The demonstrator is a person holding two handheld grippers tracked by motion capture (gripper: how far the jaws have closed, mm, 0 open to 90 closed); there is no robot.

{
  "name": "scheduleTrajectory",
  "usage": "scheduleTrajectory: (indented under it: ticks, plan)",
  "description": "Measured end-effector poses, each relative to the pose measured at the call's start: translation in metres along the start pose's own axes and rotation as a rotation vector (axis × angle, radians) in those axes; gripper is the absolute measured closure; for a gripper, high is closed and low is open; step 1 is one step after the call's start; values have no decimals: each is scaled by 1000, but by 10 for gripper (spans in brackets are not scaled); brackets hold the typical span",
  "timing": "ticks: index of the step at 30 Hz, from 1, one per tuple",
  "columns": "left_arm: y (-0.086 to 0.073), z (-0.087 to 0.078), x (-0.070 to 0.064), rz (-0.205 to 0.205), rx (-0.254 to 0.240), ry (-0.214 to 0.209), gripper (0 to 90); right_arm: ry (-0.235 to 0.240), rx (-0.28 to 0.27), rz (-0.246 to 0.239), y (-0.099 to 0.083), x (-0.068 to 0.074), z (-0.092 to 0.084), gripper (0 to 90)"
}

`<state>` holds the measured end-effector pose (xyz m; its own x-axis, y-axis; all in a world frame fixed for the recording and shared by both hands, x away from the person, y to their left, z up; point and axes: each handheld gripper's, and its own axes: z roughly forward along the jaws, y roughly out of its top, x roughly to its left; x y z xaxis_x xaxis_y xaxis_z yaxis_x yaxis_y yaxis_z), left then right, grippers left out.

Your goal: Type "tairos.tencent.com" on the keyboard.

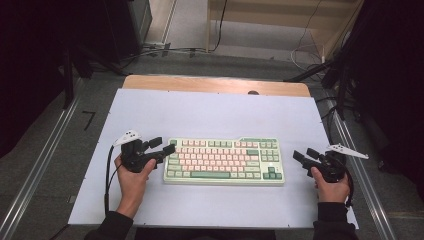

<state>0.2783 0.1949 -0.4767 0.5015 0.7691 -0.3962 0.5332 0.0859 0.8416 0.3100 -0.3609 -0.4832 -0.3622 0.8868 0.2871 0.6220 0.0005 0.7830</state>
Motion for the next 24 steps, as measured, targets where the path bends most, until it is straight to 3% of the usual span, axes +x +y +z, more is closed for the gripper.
scheduleTrajectory:
  ticks: [24]
  plan:
    - [2, 30, -22, 47, 45, -37, 338, 5, 2, -4, 0, 2, 1, 287]
